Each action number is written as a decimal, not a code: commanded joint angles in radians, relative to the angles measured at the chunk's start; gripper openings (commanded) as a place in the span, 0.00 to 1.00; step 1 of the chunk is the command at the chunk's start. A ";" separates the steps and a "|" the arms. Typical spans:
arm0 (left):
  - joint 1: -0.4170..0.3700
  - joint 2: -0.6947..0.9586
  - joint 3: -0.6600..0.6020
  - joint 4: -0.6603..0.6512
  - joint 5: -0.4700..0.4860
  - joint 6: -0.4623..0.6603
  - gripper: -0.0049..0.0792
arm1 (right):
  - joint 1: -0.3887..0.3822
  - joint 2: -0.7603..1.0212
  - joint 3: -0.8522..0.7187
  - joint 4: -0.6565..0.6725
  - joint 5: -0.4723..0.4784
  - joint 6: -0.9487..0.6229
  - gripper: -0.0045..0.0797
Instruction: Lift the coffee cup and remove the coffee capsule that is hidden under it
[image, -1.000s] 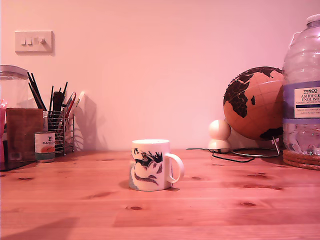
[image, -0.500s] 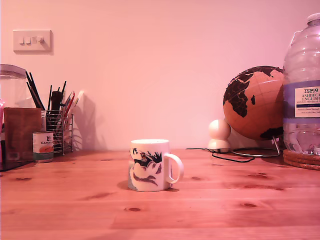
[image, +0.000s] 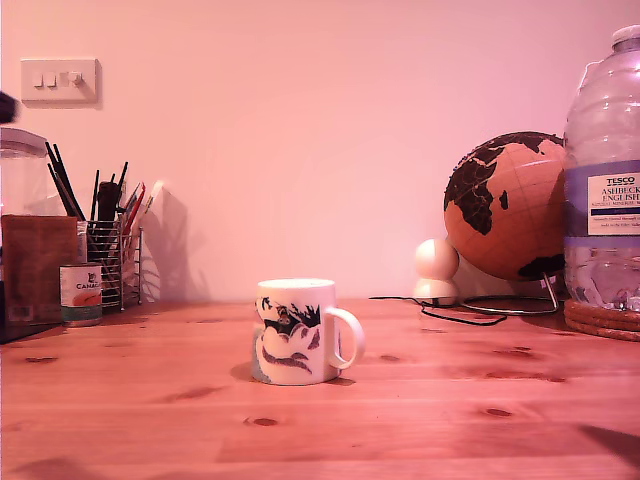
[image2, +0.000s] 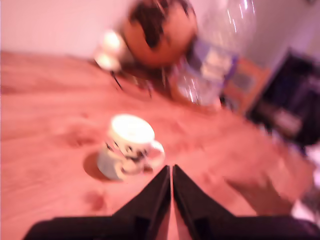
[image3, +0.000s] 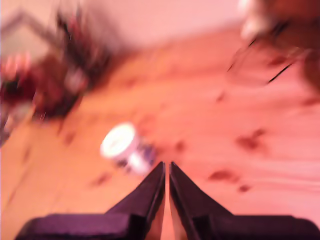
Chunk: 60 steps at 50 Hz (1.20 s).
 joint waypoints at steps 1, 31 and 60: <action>-0.029 0.069 0.052 -0.026 -0.009 0.081 0.03 | 0.058 0.087 0.055 -0.027 0.003 -0.024 0.06; -0.238 0.515 0.246 -0.132 -0.126 0.307 0.04 | 0.429 0.750 0.461 -0.127 0.209 -0.220 0.32; -0.285 0.531 0.246 -0.102 -0.165 0.307 0.04 | 0.555 1.067 0.674 -0.206 0.391 -0.460 0.62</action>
